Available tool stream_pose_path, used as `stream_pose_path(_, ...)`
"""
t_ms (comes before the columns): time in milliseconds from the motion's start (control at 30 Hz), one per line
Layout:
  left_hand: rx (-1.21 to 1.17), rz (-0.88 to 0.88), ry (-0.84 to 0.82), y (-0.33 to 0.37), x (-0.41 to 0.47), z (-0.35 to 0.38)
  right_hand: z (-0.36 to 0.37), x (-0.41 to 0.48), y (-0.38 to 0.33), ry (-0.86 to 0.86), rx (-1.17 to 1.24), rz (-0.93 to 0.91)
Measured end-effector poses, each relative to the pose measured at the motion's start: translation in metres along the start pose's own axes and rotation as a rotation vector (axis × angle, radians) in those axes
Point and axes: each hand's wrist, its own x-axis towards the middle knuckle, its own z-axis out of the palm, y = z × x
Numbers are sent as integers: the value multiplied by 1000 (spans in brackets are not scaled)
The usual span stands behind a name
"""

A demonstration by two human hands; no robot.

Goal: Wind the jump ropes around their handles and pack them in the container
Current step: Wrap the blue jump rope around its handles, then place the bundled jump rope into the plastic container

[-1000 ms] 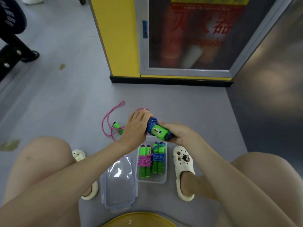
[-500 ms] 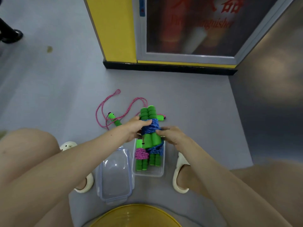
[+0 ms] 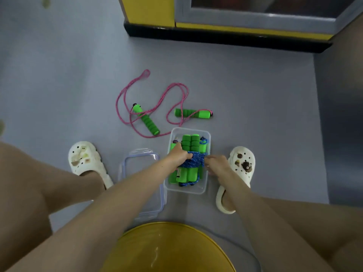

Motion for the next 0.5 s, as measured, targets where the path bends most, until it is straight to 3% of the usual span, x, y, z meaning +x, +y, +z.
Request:
stream_pose_path(267,17,4,-119,-35,28,28,16,18,22,147,-142,-92)
stream_pose_path(433,-49,-73,-158,-46,38,35,16,23,28,253,-452,-268)
stream_pose_path(500,-68,-84,-135,-50,43,36,16,28,33,189,-558,-306)
